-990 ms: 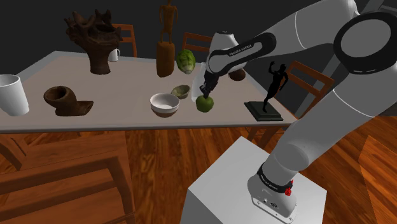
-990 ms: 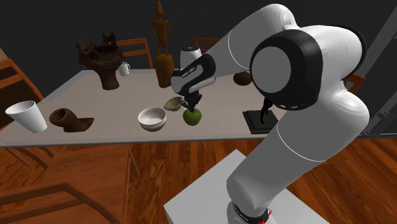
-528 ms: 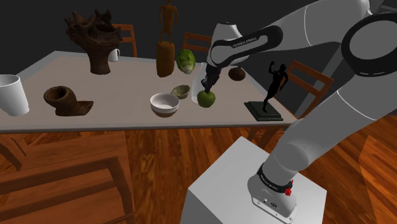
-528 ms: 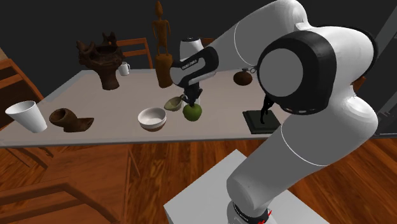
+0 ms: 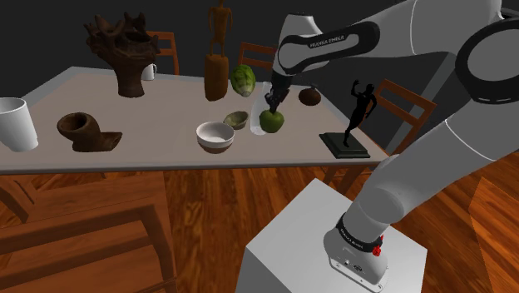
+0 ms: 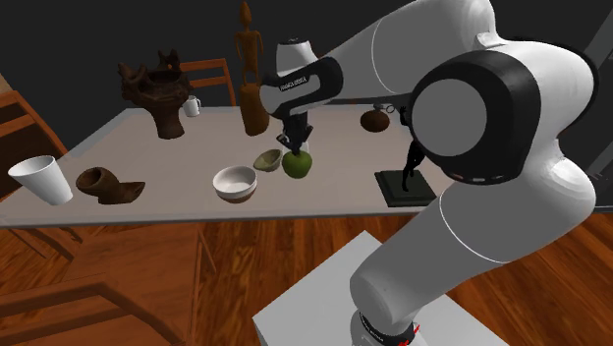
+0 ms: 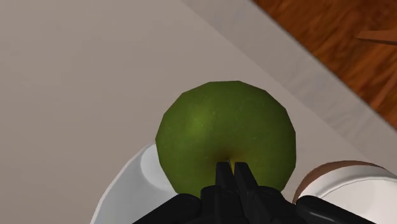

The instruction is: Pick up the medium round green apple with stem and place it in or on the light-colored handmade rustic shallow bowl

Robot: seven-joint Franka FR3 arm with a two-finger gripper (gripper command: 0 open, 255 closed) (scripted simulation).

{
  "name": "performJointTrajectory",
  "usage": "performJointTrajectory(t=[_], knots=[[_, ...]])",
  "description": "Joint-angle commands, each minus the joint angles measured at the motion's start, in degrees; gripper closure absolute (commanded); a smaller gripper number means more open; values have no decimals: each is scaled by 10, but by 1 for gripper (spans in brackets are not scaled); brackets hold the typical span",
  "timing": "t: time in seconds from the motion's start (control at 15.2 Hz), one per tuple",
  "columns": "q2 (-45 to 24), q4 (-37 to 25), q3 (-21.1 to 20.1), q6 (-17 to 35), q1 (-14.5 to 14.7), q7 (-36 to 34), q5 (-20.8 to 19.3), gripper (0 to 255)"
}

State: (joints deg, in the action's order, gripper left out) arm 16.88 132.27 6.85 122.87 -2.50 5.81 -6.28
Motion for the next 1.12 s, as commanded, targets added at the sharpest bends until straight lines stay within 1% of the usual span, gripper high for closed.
performJointTrajectory(t=[0.0, 0.92, 1.06], knots=[[4, -13, -1, -17, 0, 1, 1, 255], [18, -104, -4, -122, 2, 7, 5, 255], [-25, -157, -6, -133, 6, 5, 10, 255]])
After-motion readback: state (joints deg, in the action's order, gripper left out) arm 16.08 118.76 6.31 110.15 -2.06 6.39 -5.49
